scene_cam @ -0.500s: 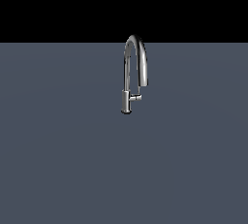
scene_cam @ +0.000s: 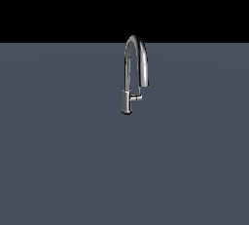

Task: Turn on the faucet by rotating a designated handle.

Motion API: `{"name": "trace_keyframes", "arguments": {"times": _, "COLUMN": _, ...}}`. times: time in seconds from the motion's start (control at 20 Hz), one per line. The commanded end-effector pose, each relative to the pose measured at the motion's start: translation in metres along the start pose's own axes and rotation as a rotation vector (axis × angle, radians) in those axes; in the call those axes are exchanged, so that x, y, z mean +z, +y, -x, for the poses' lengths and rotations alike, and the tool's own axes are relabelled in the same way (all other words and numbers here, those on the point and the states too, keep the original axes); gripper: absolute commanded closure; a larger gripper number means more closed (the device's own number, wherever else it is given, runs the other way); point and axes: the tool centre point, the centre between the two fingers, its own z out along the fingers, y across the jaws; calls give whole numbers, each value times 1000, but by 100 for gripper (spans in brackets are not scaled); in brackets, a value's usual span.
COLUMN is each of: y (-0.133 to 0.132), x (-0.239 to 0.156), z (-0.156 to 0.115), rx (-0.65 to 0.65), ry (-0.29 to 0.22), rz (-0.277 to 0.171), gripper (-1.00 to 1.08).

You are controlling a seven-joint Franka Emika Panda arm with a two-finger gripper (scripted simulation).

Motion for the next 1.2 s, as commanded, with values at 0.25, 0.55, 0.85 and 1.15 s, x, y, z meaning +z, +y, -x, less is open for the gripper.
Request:
{"name": "trace_keyframes", "arguments": {"times": 0.25, "y": -2, "x": 1, "z": -23, "rx": 41, "ry": -52, "rz": -45, "gripper": 108}}
{"name": "trace_keyframes", "arguments": {"times": 0.55, "y": -4, "x": 4, "z": -53, "rx": 95, "ry": -121, "rz": -105, "gripper": 108}}
{"name": "trace_keyframes", "arguments": {"times": 0.85, "y": -4, "x": 9, "z": -87, "rx": 157, "ry": -200, "rz": -174, "gripper": 108}}
{"name": "trace_keyframes", "arguments": {"times": 1.15, "y": -3, "x": 17, "z": -121, "rx": 220, "ry": -281, "rz": -245, "gripper": 108}}
